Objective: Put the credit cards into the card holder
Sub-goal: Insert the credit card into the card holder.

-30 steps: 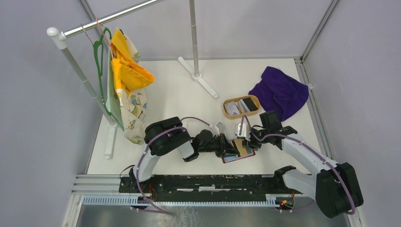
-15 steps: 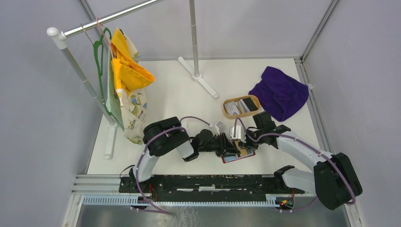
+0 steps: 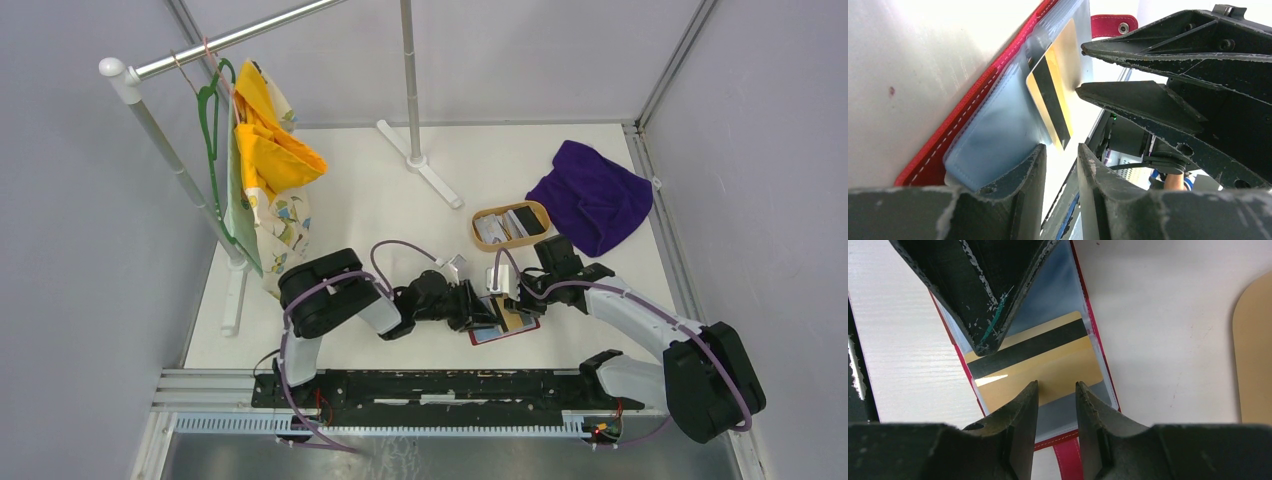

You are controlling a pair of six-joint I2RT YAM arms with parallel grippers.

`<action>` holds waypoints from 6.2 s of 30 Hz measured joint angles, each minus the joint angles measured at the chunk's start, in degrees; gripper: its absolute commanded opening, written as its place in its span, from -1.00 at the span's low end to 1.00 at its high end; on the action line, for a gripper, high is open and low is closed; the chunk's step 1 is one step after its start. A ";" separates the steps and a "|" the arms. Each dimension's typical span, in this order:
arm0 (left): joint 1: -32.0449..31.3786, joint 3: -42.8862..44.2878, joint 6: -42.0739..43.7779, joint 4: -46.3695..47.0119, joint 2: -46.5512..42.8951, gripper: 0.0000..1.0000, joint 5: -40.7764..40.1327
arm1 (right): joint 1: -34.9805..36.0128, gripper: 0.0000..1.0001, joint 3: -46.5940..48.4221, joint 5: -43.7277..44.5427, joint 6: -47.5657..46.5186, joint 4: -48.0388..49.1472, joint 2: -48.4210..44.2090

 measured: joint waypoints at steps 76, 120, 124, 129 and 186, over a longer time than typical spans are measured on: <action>-3.28 13.92 14.60 -30.69 -5.22 -0.78 -7.39 | -4.92 -0.14 0.70 13.90 1.07 -1.97 1.29; -3.39 18.69 20.06 -38.29 -4.39 -0.89 -11.72 | -5.62 -0.13 0.70 12.52 1.07 -2.36 1.18; -3.39 18.84 20.15 -38.40 -4.42 -0.88 -11.45 | -5.62 -0.13 0.70 12.48 1.07 -2.36 1.18; -3.39 18.80 20.15 -38.29 -4.61 -0.87 -11.43 | -5.62 -0.12 0.70 12.48 1.07 -2.36 1.18; -3.76 15.63 20.15 -36.61 -6.12 -0.88 -11.89 | -6.40 -0.11 0.70 11.06 1.66 -2.43 -0.35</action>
